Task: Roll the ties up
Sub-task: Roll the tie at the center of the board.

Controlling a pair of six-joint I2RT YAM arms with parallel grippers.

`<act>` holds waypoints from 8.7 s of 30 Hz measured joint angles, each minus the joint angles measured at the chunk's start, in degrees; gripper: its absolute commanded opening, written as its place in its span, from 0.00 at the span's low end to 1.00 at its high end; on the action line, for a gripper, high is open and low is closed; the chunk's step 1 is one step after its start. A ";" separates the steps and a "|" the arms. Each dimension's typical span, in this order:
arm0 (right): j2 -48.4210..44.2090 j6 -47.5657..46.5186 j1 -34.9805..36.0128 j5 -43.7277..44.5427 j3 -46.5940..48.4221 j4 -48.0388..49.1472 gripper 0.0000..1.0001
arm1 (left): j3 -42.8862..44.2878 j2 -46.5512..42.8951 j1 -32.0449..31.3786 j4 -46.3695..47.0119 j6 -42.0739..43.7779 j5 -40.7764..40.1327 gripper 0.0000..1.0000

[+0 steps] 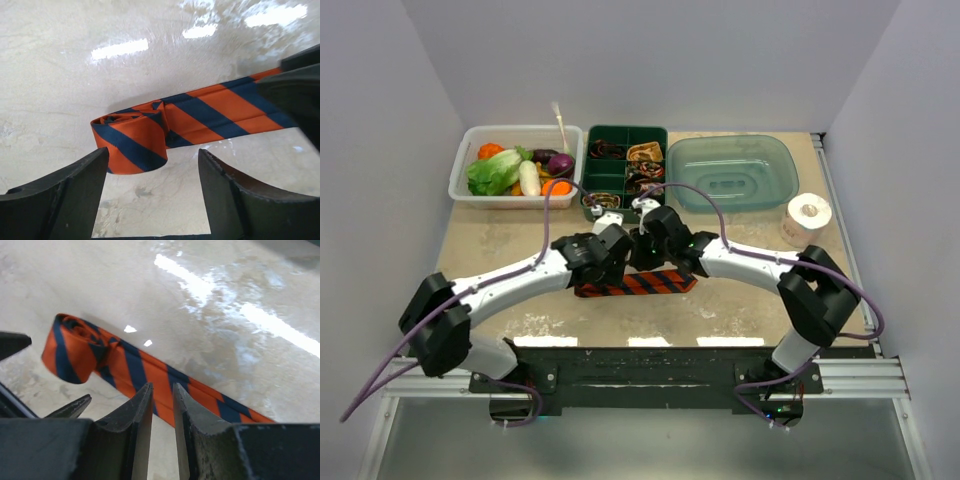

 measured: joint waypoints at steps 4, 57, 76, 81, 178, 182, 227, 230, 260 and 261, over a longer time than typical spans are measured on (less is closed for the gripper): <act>0.90 -0.24 3.48 -0.68 1.77 0.50 0.27 | -1.79 -6.51 2.84 0.98 -0.02 0.94 0.83; 14.25 -1.31 10.25 -1.38 16.94 -0.74 0.26 | -35.30 -23.61 37.07 35.65 0.39 39.36 0.85; 19.54 -1.29 9.01 -1.05 16.96 2.32 0.26 | -40.41 -25.90 37.68 42.18 -1.57 39.28 0.84; 19.52 -1.18 6.91 -3.74 14.78 5.57 0.25 | -41.83 -25.33 38.16 46.23 -2.14 40.59 0.81; 4.02 0.24 -0.55 -2.43 5.01 3.54 0.26 | -11.30 -1.49 5.25 11.87 0.55 -7.15 0.46; 4.02 0.20 -1.73 -1.42 3.13 2.32 0.26 | -7.96 3.34 2.80 8.66 -1.29 -10.47 0.47; 4.07 0.00 -2.82 -4.33 2.23 2.89 0.27 | -6.45 0.55 -6.32 15.28 2.97 -10.14 0.74; 4.07 -0.02 -2.82 -4.00 2.12 2.62 0.27 | -7.23 0.50 -6.27 17.14 2.97 -8.83 0.74; 15.02 -2.40 8.46 -7.89 17.07 3.26 0.24 | -23.39 -29.97 29.57 24.46 -1.14 19.12 0.84; 15.72 -2.40 8.46 -7.87 17.07 2.93 0.24 | -24.28 -29.97 31.28 24.83 -1.36 21.18 0.84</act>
